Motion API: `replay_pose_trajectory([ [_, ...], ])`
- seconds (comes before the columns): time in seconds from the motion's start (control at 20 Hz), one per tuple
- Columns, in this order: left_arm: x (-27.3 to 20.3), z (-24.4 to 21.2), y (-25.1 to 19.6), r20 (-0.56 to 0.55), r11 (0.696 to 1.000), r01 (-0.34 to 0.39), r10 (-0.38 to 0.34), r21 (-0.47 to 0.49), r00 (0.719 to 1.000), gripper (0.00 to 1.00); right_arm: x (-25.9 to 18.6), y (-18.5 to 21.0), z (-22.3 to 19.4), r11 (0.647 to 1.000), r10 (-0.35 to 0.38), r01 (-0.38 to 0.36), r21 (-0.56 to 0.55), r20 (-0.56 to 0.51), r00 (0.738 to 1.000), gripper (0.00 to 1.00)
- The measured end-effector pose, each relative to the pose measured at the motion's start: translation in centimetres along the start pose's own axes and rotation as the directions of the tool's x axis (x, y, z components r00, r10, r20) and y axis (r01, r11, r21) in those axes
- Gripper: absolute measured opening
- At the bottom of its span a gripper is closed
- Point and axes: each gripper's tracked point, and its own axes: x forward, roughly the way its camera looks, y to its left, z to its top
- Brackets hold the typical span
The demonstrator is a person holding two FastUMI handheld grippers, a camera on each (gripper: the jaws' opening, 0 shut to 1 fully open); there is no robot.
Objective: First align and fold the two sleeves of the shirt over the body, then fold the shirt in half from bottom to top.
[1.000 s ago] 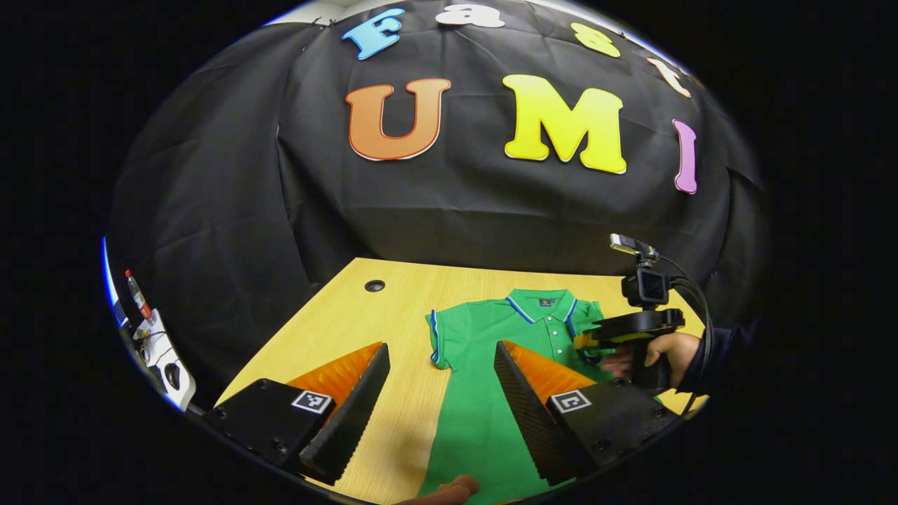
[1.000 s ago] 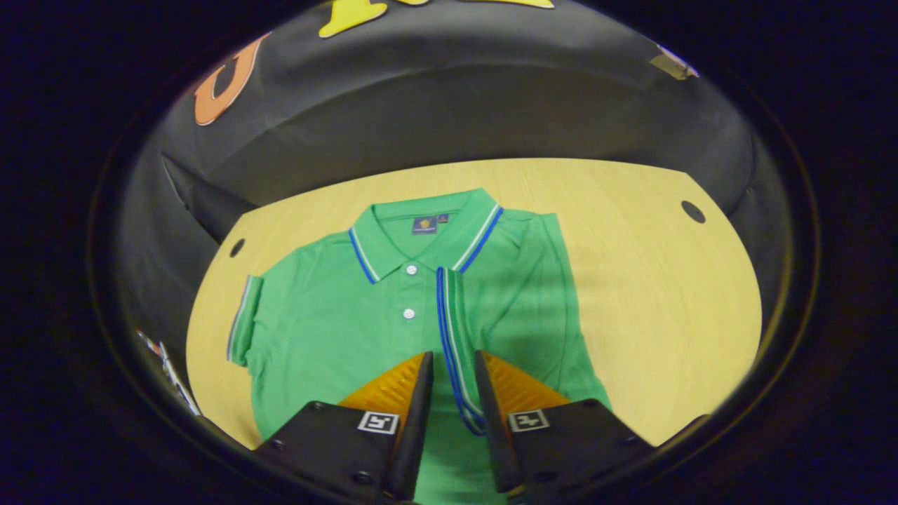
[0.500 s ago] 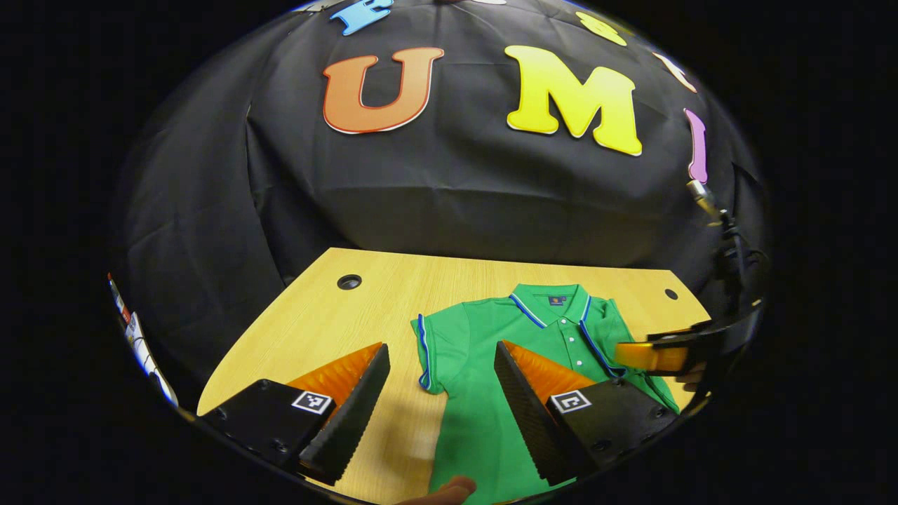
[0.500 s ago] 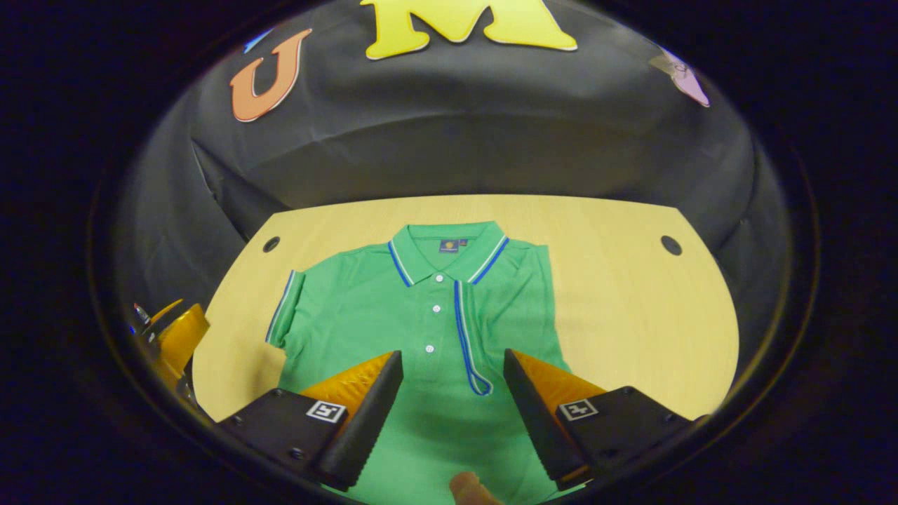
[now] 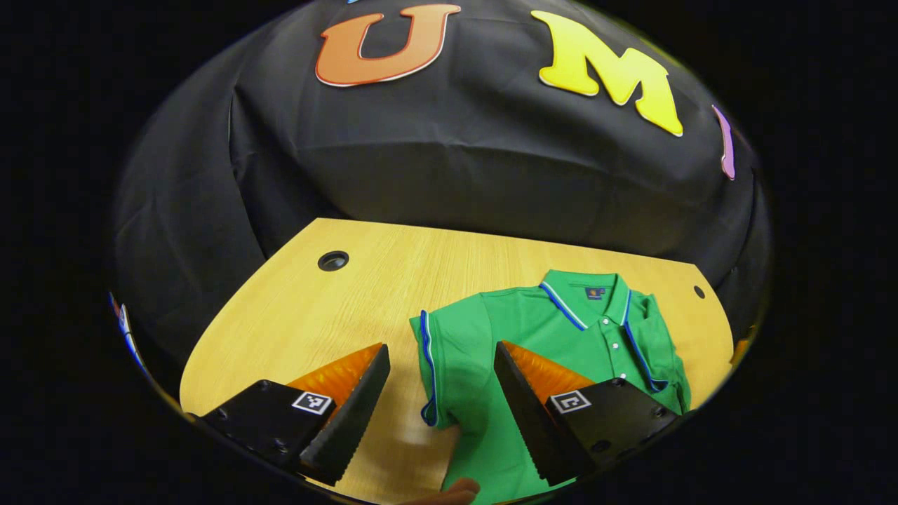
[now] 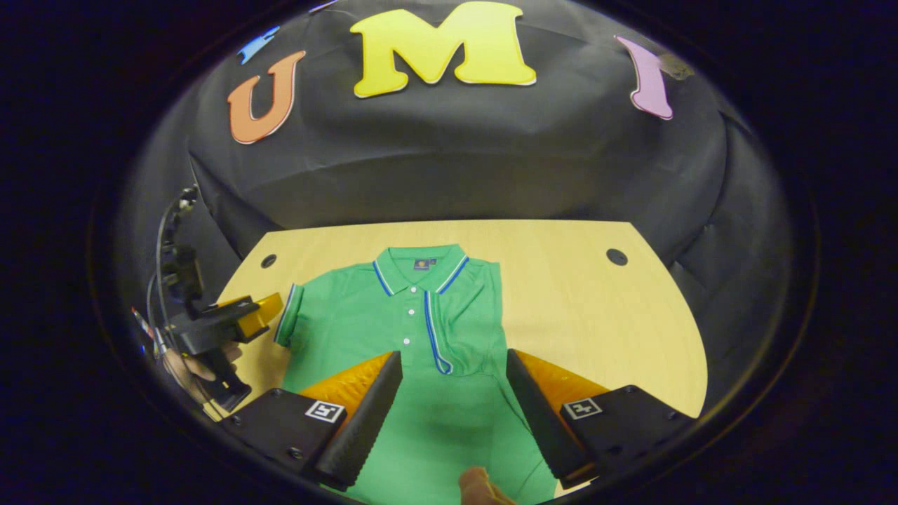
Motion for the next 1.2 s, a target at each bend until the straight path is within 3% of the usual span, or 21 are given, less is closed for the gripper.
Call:
replay_pose_trajectory([
  [0.25,2.7,-2.2,0.5,-0.089,0.995,0.006,-0.016,-0.101,0.996,0.97,-5.3,-1.4,1.3,1.0,-0.024,0.025,-0.014,0.058,0.998,0.92],
  [0.35,3.1,-2.5,0.7,-0.104,0.994,0.014,-0.025,-0.105,0.994,1.0,-7.0,-2.1,2.1,0.999,-0.04,0.04,0.0,0.091,0.995,0.96],
  [0.55,3.5,-3.9,-0.2,-0.163,0.995,0.047,-0.062,-0.093,0.985,0.91,-8.4,-3.2,2.9,0.998,-0.069,0.068,0.011,0.121,0.99,0.97],
  [0.6,3.6,-3.8,-0.5,-0.163,0.993,0.058,-0.074,-0.102,0.984,0.89,-8.5,-3.4,2.8,0.997,-0.074,0.074,0.012,0.122,0.99,0.92],
  [0.65,3.8,-3.7,-0.4,-0.16,0.993,0.052,-0.068,-0.101,0.985,0.88,-8.6,-3.7,2.6,0.997,-0.083,0.081,0.017,0.119,0.989,0.97],
  [0.75,4.0,-4.2,0.6,-0.176,0.997,0.013,-0.027,-0.079,0.984,0.82,-8.7,-4.4,2.3,0.995,-0.098,0.094,0.041,0.121,0.988,0.97],
  [0.9,4.0,-4.3,0.8,-0.19,0.999,-0.01,0.002,-0.04,0.982,0.61,-8.9,-5.3,1.5,0.992,-0.118,0.111,0.067,0.109,0.987,0.97],
  [0.95,4.2,-4.3,0.8,-0.197,1.0,-0.014,0.009,-0.022,0.98,0.59,-9.1,-5.6,1.3,0.991,-0.122,0.114,0.072,0.109,0.987,0.97],
  [1.0,4.2,-4.3,1.0,-0.198,1.0,-0.018,0.015,-0.013,0.98,0.65,-9.3,-6.0,1.3,0.99,-0.129,0.121,0.076,0.111,0.985,0.97],
  [1.1,4.3,-4.3,1.1,-0.206,0.999,-0.041,0.041,0.002,0.978,0.52,-9.8,-6.7,1.5,0.986,-0.147,0.135,0.098,0.129,0.981,0.96],
  [1.15,4.3,-4.4,1.4,-0.212,0.999,-0.049,0.051,0.016,0.976,0.56,-10.0,-6.9,1.4,0.984,-0.151,0.136,0.113,0.133,0.98,0.96],
  [1.2,4.2,-4.3,1.4,-0.214,0.998,-0.05,0.055,0.029,0.975,0.42,-10.2,-7.0,1.4,0.983,-0.15,0.133,0.125,0.132,0.98,0.97],
])
